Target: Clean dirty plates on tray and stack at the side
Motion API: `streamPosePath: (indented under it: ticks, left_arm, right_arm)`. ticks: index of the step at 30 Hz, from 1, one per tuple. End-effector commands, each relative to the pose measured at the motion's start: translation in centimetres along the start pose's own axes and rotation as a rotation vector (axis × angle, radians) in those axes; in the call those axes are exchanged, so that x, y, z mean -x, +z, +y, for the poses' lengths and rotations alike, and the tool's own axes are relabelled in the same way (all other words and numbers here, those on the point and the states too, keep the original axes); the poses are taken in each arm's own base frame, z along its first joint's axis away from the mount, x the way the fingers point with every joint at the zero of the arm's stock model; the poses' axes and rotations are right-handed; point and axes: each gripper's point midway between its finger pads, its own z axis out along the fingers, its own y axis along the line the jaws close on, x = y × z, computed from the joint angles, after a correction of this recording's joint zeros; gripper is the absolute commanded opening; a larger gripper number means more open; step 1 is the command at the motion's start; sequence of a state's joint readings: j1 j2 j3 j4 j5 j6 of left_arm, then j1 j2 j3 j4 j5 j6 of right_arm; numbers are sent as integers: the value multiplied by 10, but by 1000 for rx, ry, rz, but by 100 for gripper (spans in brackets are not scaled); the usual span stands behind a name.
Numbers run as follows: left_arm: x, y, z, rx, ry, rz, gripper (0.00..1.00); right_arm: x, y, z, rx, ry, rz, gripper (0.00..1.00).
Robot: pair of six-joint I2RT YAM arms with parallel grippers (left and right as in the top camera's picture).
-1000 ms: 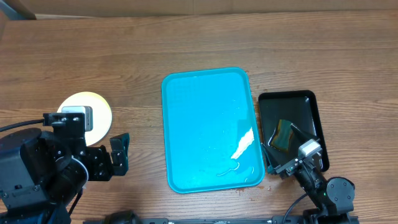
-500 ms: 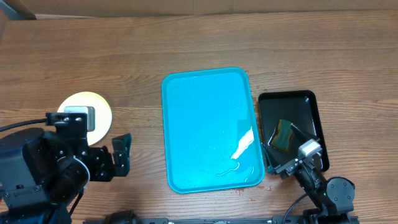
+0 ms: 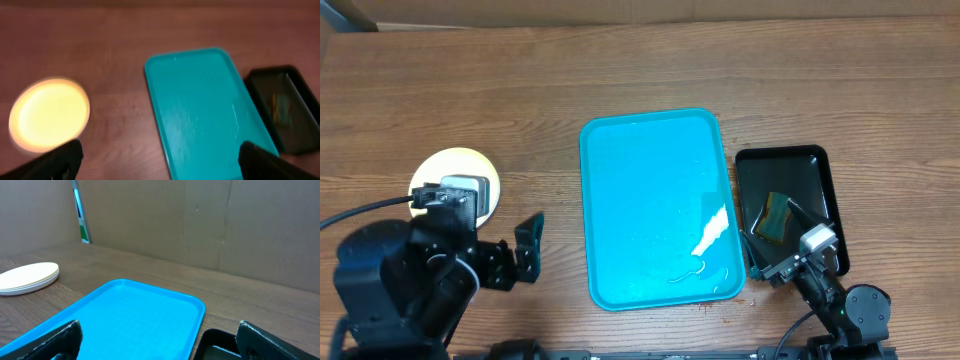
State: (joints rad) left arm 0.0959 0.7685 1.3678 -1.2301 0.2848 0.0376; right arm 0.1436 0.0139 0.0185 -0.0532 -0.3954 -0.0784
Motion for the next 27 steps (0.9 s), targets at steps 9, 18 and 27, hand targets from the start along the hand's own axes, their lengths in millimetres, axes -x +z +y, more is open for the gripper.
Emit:
streamPosePath:
  ticks: [9, 18, 27]
  left_arm:
    - [-24, 54, -4, -70, 79, -378, 100]
    - [-61, 71, 16, -13, 27, -613, 100]
    - [-72, 98, 21, -23, 43, -709, 100]
  right_arm:
    - [-2, 0, 0, -2, -2, -3, 100]
    - [-2, 0, 0, -2, -3, -3, 100]
    - [-2, 0, 0, -2, -2, -3, 100]
